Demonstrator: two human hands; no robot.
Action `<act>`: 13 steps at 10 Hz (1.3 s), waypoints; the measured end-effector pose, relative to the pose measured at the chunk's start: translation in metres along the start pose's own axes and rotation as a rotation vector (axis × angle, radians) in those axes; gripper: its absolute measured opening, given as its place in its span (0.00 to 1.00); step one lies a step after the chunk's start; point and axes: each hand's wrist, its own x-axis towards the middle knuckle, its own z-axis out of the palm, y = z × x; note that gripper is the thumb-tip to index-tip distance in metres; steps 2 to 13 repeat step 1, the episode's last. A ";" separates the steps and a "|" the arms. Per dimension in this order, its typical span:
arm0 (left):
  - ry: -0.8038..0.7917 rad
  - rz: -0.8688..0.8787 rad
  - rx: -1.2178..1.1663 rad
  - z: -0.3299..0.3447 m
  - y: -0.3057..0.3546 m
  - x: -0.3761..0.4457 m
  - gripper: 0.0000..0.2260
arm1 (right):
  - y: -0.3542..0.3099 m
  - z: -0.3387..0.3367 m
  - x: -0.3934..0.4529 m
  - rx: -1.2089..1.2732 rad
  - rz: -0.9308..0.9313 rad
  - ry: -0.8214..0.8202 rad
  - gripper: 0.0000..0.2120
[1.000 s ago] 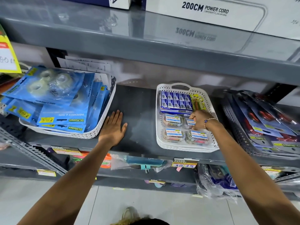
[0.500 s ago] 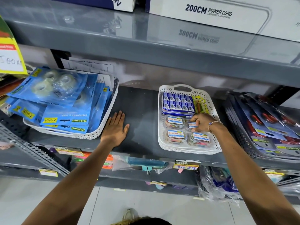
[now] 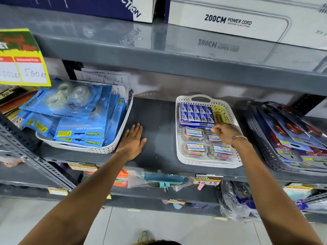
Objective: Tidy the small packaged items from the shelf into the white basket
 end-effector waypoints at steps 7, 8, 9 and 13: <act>0.104 0.123 0.040 -0.009 0.013 -0.001 0.29 | -0.018 0.001 -0.011 -0.108 -0.033 0.178 0.22; 0.104 0.123 0.040 -0.009 0.013 -0.001 0.29 | -0.018 0.001 -0.011 -0.108 -0.033 0.178 0.22; 0.104 0.123 0.040 -0.009 0.013 -0.001 0.29 | -0.018 0.001 -0.011 -0.108 -0.033 0.178 0.22; 0.104 0.123 0.040 -0.009 0.013 -0.001 0.29 | -0.018 0.001 -0.011 -0.108 -0.033 0.178 0.22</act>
